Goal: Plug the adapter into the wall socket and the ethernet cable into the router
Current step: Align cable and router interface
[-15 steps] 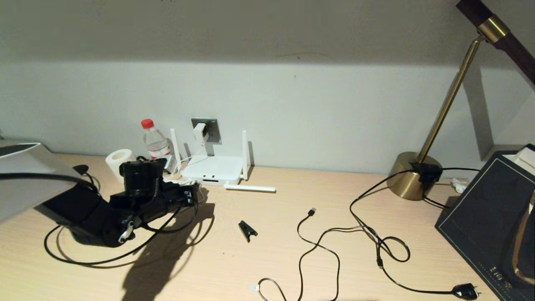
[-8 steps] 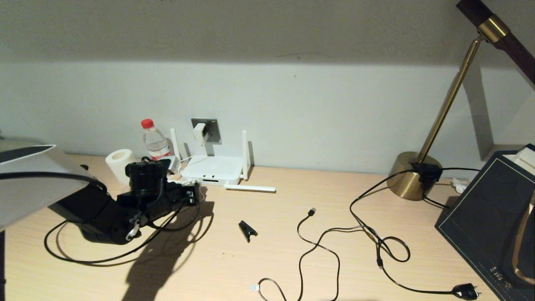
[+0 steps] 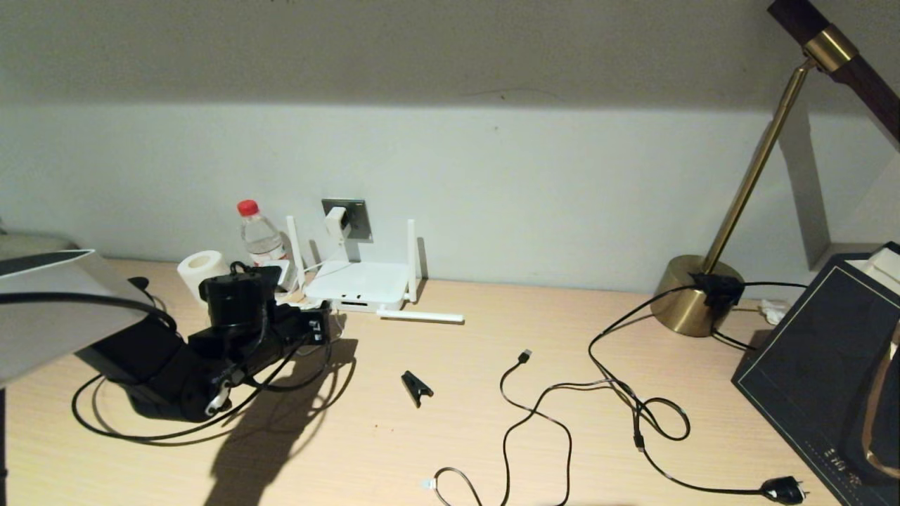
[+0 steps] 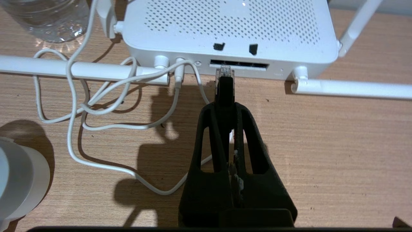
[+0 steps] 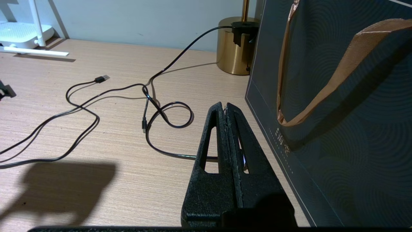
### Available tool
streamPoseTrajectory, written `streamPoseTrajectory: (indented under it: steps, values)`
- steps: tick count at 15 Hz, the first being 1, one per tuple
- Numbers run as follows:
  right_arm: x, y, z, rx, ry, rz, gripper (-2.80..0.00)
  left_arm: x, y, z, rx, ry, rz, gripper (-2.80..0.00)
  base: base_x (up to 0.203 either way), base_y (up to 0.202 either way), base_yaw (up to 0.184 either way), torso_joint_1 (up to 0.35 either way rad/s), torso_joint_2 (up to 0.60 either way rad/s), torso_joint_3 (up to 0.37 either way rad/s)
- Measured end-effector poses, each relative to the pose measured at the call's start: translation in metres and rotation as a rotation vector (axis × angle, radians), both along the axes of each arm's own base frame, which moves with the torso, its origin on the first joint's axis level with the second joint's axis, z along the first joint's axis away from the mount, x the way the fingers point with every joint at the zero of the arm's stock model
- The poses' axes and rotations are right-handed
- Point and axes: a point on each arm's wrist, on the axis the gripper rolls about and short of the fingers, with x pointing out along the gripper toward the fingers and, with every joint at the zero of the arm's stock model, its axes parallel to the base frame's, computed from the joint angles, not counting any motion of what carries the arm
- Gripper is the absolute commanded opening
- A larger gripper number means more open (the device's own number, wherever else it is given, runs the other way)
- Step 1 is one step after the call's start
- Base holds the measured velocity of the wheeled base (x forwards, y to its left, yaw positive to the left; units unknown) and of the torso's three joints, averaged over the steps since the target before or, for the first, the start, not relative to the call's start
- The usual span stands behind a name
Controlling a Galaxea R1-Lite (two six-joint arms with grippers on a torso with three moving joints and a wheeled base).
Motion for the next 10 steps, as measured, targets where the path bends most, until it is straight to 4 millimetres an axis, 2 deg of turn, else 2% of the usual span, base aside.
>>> streamPoseTrajectory:
  steps: [10]
  values:
    - [0.0000,0.0000,0.0000,0.000,0.000,0.000,-2.80,0.0039,-0.0015,-0.0065,-0.013,0.013,-0.041,-2.80,0.000,0.000,0.000,0.000,0.00,0.000]
